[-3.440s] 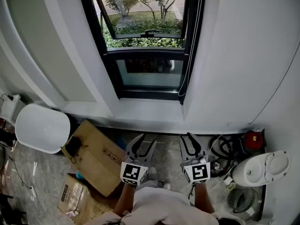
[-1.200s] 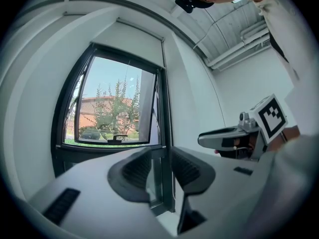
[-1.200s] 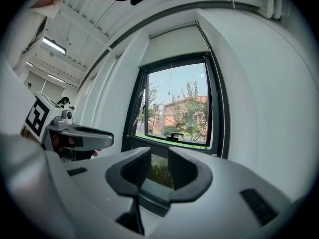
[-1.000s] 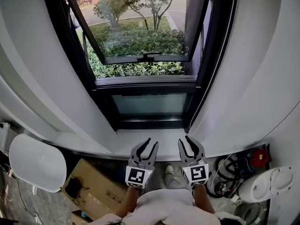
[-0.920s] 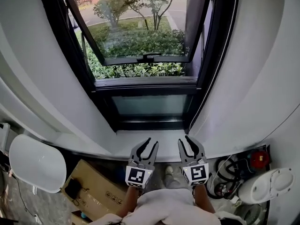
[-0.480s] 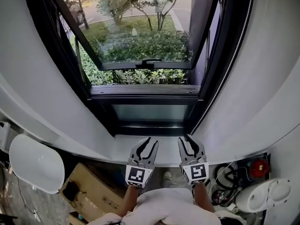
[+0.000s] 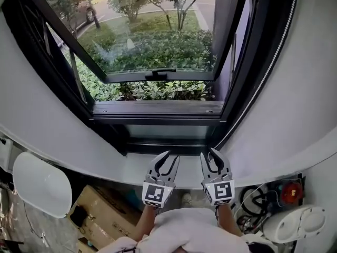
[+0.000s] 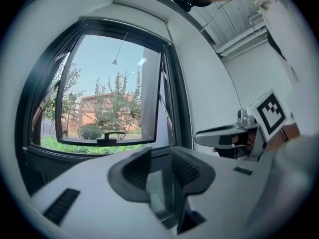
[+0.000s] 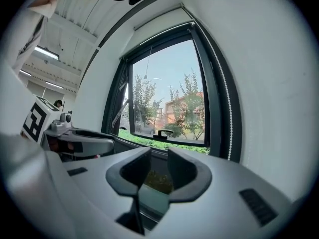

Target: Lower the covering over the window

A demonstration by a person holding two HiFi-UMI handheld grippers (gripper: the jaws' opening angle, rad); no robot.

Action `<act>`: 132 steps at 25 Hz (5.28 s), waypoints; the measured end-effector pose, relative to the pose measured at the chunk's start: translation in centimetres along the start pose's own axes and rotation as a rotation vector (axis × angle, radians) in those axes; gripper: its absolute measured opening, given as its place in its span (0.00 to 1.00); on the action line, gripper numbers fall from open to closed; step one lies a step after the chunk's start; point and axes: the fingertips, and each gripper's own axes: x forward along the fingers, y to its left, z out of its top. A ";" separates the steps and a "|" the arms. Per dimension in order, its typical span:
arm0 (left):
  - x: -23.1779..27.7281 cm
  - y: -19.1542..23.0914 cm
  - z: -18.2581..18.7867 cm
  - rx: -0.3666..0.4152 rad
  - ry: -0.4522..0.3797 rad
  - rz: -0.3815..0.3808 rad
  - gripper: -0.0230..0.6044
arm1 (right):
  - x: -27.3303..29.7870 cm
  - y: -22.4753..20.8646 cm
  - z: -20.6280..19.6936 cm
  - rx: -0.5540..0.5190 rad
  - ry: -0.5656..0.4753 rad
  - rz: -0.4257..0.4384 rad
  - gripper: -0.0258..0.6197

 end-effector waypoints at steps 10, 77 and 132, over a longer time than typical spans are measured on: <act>6.7 -2.3 1.1 0.006 -0.016 -0.081 0.23 | 1.4 -4.7 0.1 0.003 -0.007 -0.044 0.19; 17.9 -13.4 0.7 -0.033 -0.017 -0.677 0.06 | -1.9 -9.7 5.7 -0.056 -0.034 -0.459 0.19; 10.7 -14.1 -14.5 -0.012 0.256 -0.741 0.06 | 1.5 -5.9 -1.5 0.155 0.050 -0.231 0.03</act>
